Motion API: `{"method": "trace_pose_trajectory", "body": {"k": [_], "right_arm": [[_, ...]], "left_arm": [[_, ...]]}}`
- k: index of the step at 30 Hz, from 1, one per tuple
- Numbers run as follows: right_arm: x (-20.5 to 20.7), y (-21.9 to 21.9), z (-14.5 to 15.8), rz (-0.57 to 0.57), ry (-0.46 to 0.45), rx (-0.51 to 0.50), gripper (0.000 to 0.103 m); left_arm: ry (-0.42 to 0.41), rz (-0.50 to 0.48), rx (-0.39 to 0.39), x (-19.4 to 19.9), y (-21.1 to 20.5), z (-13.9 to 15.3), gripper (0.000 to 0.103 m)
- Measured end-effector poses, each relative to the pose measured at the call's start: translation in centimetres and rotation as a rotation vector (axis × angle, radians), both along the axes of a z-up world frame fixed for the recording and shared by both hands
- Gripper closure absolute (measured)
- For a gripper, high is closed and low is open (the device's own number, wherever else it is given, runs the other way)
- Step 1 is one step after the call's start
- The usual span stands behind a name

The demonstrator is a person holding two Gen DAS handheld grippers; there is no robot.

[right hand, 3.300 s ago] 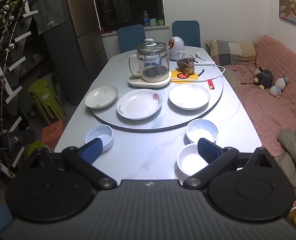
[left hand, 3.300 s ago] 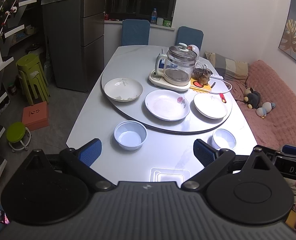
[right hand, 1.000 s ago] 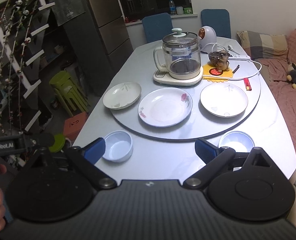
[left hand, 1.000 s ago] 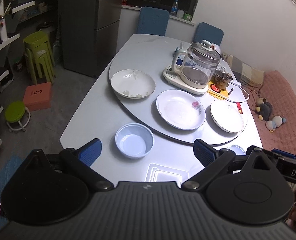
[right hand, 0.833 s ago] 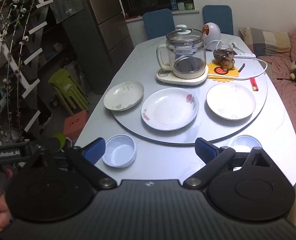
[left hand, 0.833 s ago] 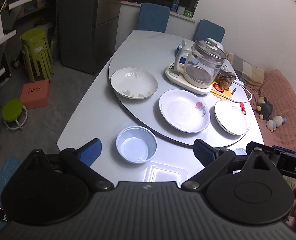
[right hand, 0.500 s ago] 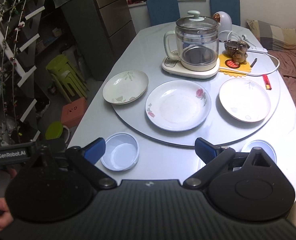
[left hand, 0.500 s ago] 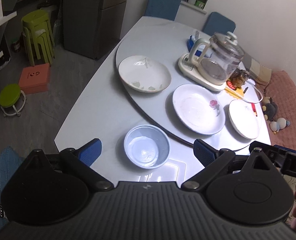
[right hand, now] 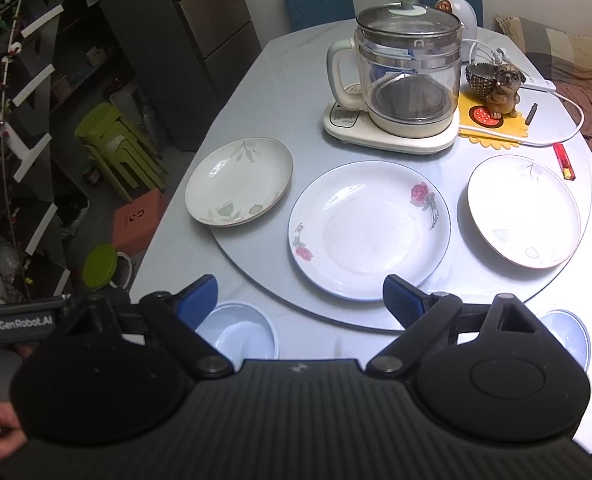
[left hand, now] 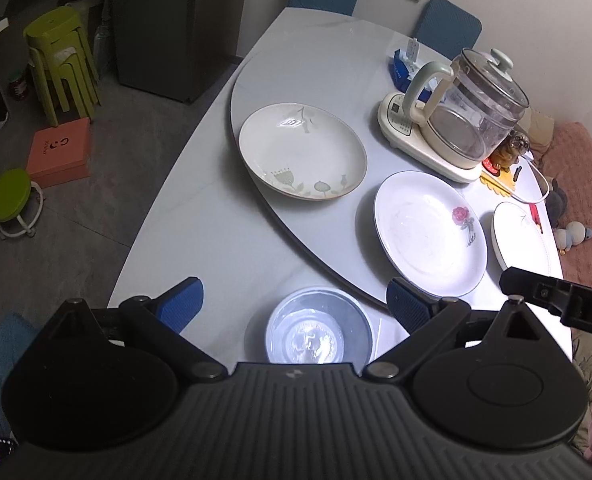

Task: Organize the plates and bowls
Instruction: 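Move both tools toward the rim of the small leaf-pattern plate, then close the left tool on the plate rim while the right tool also clamps it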

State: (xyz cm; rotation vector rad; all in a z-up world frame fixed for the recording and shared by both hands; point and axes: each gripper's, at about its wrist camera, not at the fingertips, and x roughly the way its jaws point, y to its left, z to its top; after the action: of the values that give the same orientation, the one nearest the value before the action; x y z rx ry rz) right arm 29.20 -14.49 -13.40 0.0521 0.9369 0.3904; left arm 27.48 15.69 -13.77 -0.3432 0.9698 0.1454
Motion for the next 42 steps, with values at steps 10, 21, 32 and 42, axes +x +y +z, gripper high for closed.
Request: {"method": "trace_pose_trajectory", "body": {"k": [10, 21, 32, 42], "right_arm": [[6.3, 4.0, -1.7, -0.011, 0.011, -0.026, 0.019], [14.6, 8.5, -5.2, -0.018, 0.039, -0.028, 0.019], [20.9, 11.7, -9.5, 0.014, 0.093, -0.051, 0.042], [23.6, 13.1, -12.8, 0.041, 0.145, -0.072, 0.073]], "left_arm": [[0.05, -0.036, -0.036, 8.2, 3.4, -3.7, 0.003], [0.083, -0.044, -0.088, 16.9, 8.5, -8.8, 0.005], [0.072, -0.019, -0.154, 21.9, 11.9, -13.2, 0.025], [0.076, -0.035, -0.169, 24.0, 12.3, -15.7, 0.067]]}}
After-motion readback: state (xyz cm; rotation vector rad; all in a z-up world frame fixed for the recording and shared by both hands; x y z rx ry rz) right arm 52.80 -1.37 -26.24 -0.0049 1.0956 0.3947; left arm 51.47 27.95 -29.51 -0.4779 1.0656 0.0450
